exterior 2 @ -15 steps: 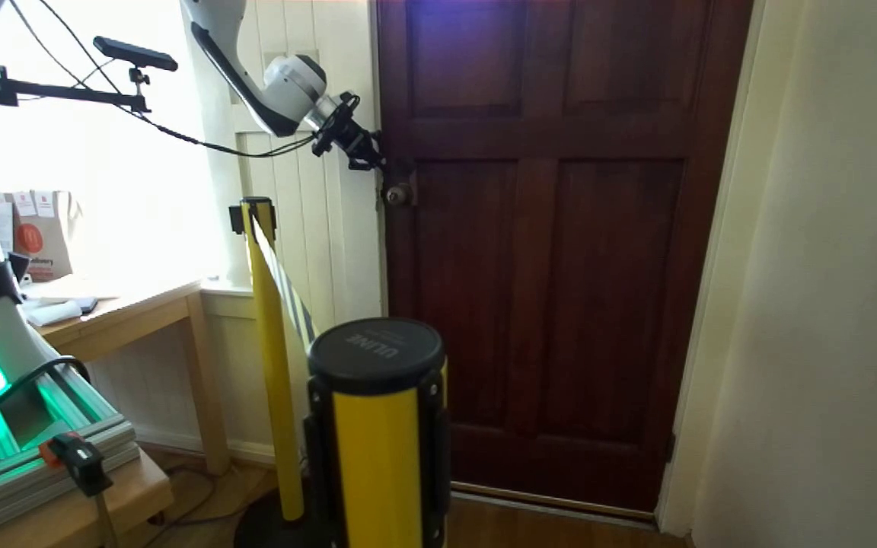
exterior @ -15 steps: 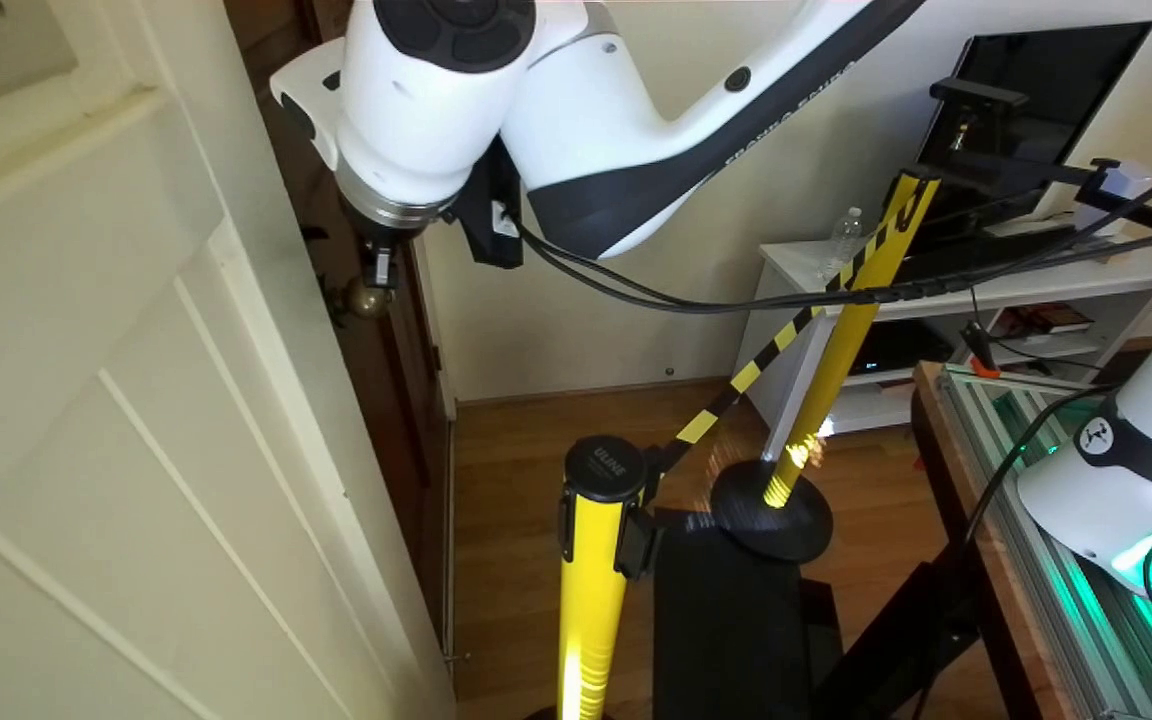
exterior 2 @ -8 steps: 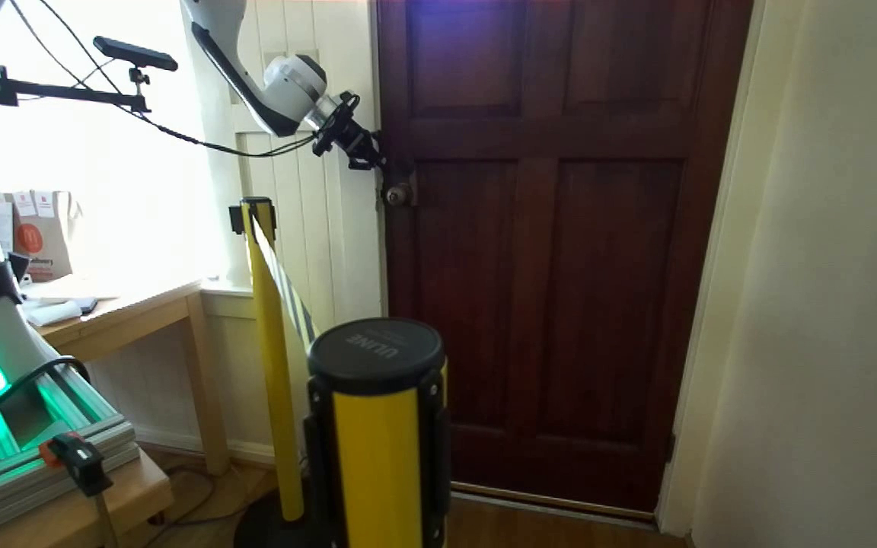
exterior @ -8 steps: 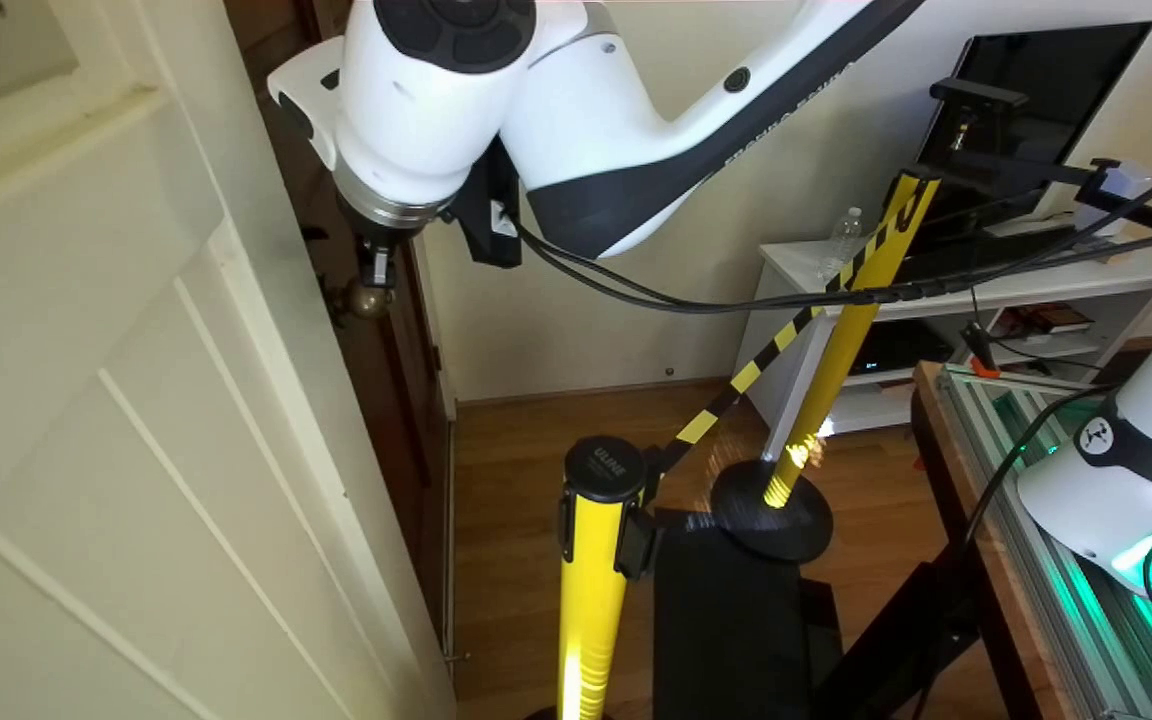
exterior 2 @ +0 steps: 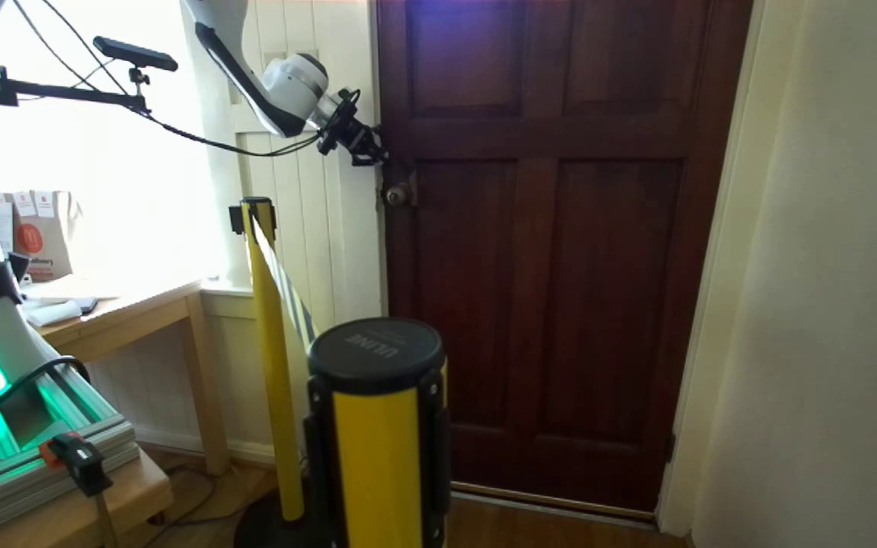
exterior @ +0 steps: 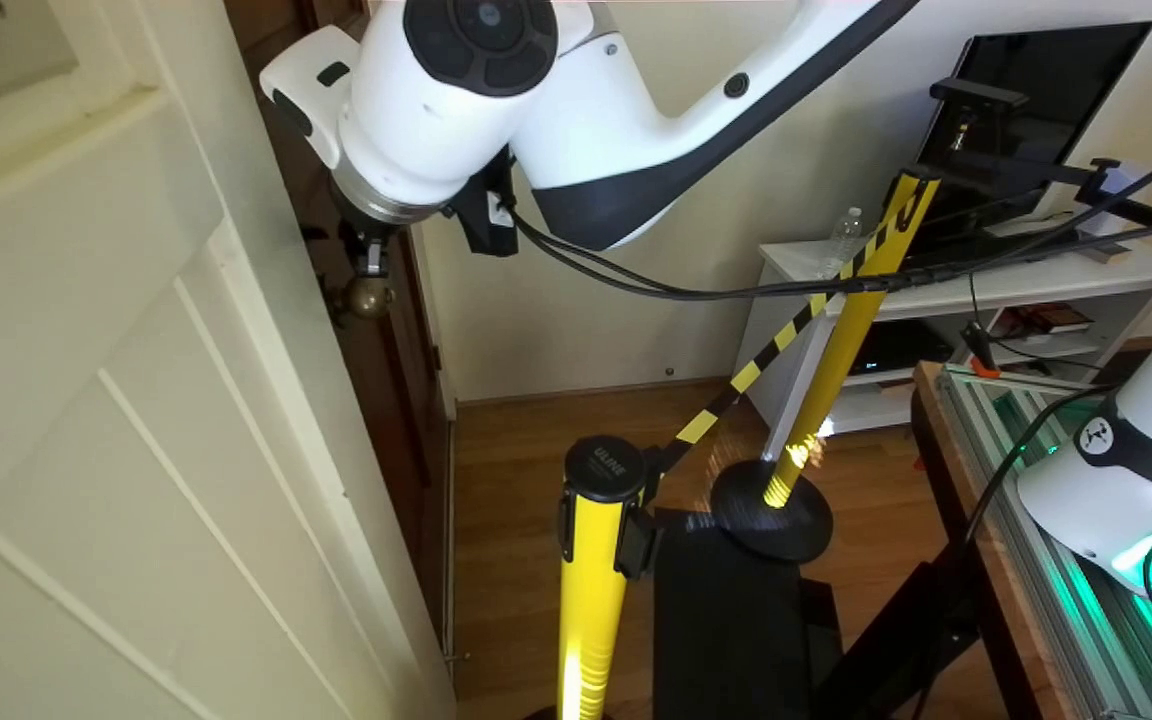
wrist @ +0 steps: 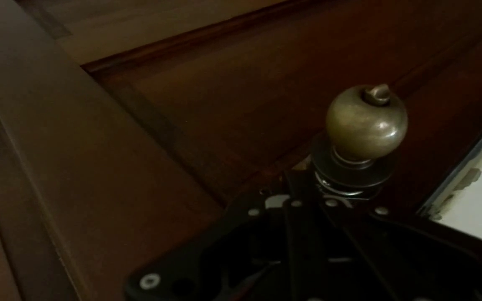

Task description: Unlock the lock on the door.

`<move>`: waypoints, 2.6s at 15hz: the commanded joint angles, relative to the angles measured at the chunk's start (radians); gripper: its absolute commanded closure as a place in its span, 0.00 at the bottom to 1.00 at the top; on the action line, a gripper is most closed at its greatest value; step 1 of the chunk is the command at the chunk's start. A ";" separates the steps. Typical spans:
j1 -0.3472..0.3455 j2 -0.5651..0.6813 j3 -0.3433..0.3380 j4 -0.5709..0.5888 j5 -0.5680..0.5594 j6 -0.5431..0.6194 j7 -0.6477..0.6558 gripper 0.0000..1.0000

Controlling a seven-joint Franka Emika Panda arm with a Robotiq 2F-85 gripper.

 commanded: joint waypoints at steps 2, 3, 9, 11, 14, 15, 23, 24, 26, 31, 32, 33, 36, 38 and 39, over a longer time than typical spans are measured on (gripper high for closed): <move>-0.008 0.028 0.004 0.037 -0.102 0.047 0.029 1.00; -0.011 0.029 0.008 0.037 -0.105 0.056 0.023 1.00; 0.000 0.042 -0.007 0.042 -0.104 0.095 0.022 1.00; 0.003 0.051 -0.016 0.054 -0.119 0.096 0.046 1.00; 0.005 0.065 -0.027 0.080 -0.134 0.093 0.064 1.00; 0.005 0.066 -0.030 0.086 -0.143 0.096 0.075 1.00; 0.005 0.047 -0.038 0.082 -0.216 0.101 0.204 1.00; 0.005 0.040 -0.040 0.078 -0.222 0.102 0.227 1.00; 0.004 0.030 -0.042 0.072 -0.233 0.104 0.265 1.00; -0.006 0.009 -0.048 0.055 -0.258 0.114 0.366 1.00; -0.008 0.005 -0.051 0.051 -0.256 0.121 0.384 1.00; -0.009 0.001 -0.055 0.049 -0.257 0.129 0.402 1.00; -0.013 -0.010 -0.065 0.041 -0.254 0.157 0.442 1.00; -0.015 -0.009 -0.073 0.041 -0.251 0.175 0.462 1.00; -0.016 -0.011 -0.075 0.040 -0.250 0.182 0.477 1.00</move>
